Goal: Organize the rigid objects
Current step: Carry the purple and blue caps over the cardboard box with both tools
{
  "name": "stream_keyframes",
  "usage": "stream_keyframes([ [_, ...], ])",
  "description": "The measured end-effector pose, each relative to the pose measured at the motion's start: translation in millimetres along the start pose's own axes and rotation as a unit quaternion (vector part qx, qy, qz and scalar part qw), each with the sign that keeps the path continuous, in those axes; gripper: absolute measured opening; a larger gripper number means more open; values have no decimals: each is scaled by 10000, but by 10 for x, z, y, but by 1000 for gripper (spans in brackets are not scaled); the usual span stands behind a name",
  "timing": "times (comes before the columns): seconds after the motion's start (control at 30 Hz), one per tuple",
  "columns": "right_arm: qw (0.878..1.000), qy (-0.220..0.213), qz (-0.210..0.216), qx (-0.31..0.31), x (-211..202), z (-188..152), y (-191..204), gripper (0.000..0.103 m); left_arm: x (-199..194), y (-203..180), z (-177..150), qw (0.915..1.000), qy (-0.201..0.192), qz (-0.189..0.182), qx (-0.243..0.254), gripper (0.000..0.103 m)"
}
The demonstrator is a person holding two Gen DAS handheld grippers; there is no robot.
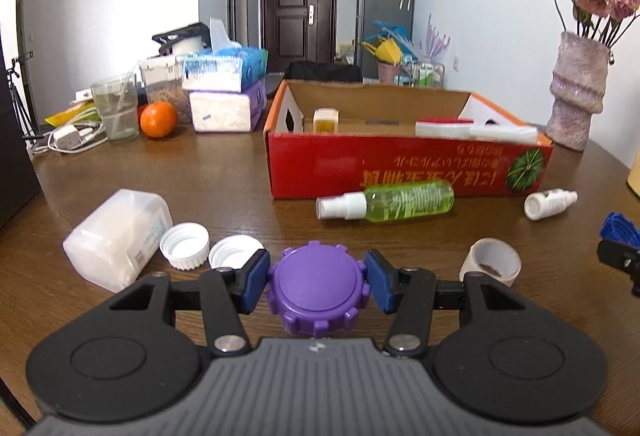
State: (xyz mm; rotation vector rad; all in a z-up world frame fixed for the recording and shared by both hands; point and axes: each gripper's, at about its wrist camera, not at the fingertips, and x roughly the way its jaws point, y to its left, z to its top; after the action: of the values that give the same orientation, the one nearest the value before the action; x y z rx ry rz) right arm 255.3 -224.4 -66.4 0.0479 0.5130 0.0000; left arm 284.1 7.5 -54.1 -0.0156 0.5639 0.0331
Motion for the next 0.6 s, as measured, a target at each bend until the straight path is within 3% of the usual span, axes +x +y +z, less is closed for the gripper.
stream_keyframes([
  [0.6,9991,-371,218,-40,-51,361,257,53,-212,-97,453,9983,-506,-251,-162,53],
])
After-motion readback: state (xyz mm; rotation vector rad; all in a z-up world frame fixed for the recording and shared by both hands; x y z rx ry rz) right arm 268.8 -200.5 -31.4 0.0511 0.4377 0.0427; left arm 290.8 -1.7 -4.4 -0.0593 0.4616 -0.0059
